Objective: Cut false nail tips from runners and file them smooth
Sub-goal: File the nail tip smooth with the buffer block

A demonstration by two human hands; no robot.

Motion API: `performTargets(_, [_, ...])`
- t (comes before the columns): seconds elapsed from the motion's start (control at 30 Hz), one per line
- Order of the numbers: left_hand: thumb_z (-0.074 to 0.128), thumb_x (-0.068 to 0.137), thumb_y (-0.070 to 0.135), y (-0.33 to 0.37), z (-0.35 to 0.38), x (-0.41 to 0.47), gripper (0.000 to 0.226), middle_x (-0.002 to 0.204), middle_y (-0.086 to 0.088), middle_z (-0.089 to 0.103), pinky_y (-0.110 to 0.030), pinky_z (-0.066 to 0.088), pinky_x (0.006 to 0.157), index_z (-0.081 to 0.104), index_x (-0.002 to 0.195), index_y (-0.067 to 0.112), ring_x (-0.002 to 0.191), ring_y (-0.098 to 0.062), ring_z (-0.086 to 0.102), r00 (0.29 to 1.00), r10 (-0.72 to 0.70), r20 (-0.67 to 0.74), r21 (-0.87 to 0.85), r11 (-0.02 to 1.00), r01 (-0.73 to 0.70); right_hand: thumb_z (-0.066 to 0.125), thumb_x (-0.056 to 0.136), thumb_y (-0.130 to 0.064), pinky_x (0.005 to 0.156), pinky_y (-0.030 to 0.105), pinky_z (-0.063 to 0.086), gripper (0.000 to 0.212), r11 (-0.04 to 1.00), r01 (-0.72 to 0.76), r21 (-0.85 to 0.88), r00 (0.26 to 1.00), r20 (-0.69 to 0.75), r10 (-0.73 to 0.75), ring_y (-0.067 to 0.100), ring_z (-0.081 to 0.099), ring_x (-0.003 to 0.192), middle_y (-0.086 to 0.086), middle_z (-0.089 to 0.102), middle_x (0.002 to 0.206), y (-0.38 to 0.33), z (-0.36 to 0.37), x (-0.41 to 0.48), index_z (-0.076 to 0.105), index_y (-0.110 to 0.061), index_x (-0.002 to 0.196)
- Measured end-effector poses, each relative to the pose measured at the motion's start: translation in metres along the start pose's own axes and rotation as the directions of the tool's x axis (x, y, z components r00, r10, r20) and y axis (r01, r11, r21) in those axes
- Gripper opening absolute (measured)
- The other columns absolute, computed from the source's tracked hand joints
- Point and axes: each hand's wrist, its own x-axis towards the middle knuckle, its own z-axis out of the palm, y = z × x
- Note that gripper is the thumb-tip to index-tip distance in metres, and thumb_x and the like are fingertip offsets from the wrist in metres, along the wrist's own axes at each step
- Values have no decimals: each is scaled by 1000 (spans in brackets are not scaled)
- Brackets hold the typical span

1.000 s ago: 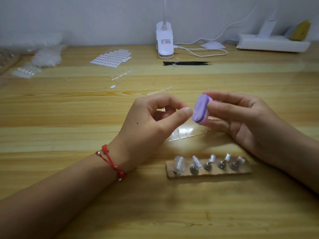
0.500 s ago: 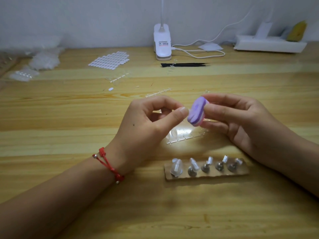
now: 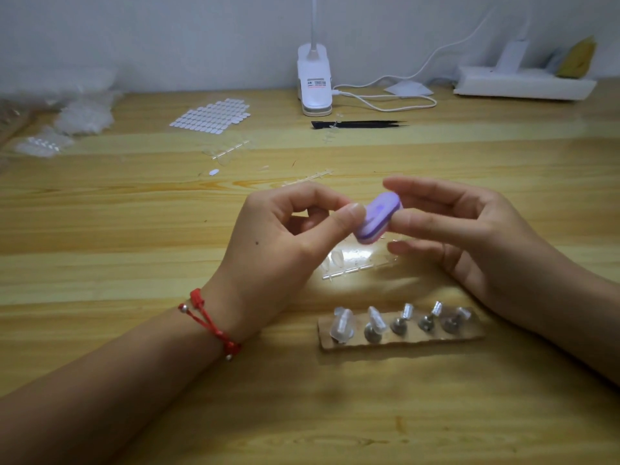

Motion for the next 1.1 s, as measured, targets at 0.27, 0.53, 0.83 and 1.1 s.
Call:
performTargets(0.27, [71,83,16,-2,0,0,8,69,-36,49,-19,29,48,71,76,13,51,-14,34,1000,5,-7,13,1000,-5,78,52,-17,61,22,57,39,1000,14,-2,1000,-4,-14,15,71,80,4,72,91,0,-1,0,79,-18,91])
performTargets(0.53, [71,83,16,-3,0,1,10,68,-34,47,-17,30,49,70,73,15,51,-12,36,1000,-9,-28,16,1000,9,78,52,-17,60,22,57,37,1000,31,-1,999,-8,-31,14,71,76,1,73,87,1,1,0,79,-18,88])
performTargets(0.83, [67,83,11,1,0,1,9,62,-15,36,-5,29,43,68,75,8,39,-1,32,998,-37,-46,-57,998,34,82,53,-13,56,25,56,38,999,40,-20,999,-8,-40,21,72,71,6,73,81,-1,-4,1,71,-16,89])
performTargets(1.1, [68,82,14,3,1,1,7,63,-33,43,-7,30,46,70,75,12,43,-2,32,1000,-13,-6,-19,1000,13,79,57,-21,59,23,57,25,977,121,-178,991,79,-108,20,73,71,3,73,86,-1,3,-5,75,-18,82])
